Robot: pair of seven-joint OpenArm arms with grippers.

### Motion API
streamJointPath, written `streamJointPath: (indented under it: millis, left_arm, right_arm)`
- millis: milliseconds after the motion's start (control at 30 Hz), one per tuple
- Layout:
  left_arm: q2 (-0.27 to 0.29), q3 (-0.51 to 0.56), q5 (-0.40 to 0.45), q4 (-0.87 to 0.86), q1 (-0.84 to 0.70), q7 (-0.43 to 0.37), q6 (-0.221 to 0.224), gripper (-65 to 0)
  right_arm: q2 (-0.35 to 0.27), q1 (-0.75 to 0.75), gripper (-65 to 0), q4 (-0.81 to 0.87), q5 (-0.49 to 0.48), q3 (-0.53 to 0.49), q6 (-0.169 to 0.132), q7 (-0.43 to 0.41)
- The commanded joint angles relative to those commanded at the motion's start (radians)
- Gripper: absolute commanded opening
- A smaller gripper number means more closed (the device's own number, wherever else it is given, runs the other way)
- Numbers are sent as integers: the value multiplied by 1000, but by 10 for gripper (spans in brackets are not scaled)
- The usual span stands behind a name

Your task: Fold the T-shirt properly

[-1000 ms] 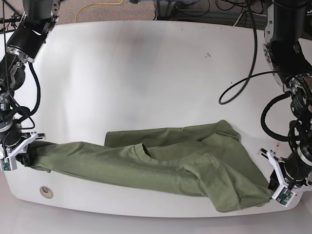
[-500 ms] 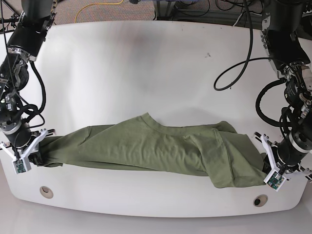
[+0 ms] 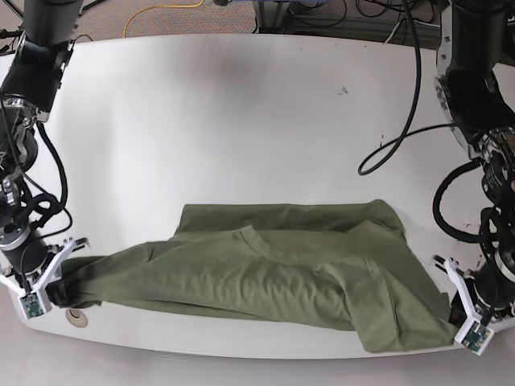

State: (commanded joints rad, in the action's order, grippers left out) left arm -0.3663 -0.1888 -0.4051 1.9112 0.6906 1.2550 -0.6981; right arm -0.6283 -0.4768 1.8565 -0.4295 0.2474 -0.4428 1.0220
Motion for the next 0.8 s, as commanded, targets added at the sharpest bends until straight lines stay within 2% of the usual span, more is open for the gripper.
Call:
streamJointPath:
  millis: [233, 500, 567, 800]
  left_arm:
    - [7, 8, 9, -25, 19, 3, 0, -642]
    - [6, 4, 14, -34, 15, 16, 0, -643]
    - [2, 0, 13, -20, -25, 18, 0, -642]
    - [3, -4, 17, -17, -118, 10, 0, -642]
  right_arm:
    - [24, -44, -645, -90, -9, 62, -5, -7]
    - [25, -39, -644, -122, -13, 83, -8, -9]
    - [27, 34, -646, -81, -20, 94, 0, -1]
    - [59, 155, -647, -13, -28, 111, -1, 4]
